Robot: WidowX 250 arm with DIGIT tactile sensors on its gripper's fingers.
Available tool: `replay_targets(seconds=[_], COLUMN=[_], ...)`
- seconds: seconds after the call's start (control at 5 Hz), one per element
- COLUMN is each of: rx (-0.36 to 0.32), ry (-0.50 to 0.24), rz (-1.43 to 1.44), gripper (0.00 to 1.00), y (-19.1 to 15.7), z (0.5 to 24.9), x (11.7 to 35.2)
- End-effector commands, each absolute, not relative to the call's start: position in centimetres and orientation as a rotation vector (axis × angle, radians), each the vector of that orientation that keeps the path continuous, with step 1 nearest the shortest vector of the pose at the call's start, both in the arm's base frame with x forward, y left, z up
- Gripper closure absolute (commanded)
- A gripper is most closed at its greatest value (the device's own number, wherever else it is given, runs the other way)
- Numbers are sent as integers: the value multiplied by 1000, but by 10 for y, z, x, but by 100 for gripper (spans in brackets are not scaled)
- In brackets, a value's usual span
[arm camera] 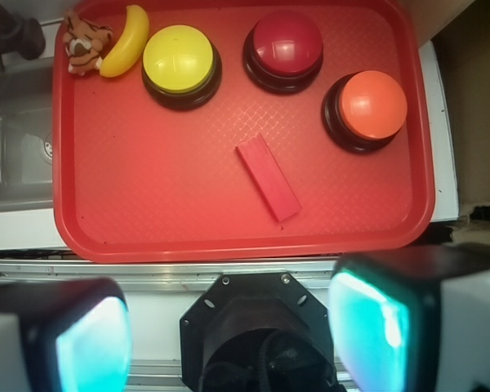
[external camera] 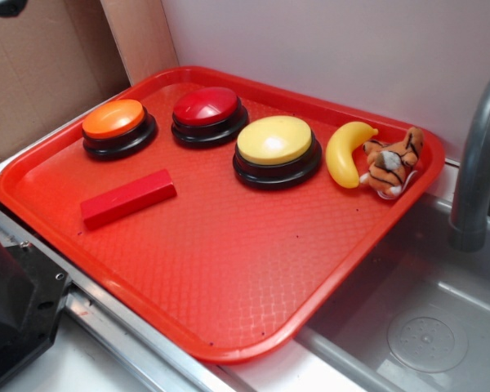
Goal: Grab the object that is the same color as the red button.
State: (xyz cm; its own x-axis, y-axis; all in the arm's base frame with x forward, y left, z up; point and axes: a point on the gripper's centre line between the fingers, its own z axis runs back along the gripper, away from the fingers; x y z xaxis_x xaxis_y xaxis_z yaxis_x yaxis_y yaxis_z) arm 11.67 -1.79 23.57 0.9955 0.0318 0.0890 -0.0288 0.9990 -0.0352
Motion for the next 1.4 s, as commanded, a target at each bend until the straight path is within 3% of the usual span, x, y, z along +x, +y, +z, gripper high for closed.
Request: replay_targets(seconds=[0.0,0.2,0.4,0.8,1.0,1.2], rx=[-34,31,87,107,122,84], ry=[-90,-209,-264,-310,-281,-262], rz=[30,16,-46,-161,-202,-227], gripper=[0,0,0,0,0,0], y=[-18,-7,7,27,32,35], z=[236,212,180,118,83,57], x=[117,125,142,166,176,183])
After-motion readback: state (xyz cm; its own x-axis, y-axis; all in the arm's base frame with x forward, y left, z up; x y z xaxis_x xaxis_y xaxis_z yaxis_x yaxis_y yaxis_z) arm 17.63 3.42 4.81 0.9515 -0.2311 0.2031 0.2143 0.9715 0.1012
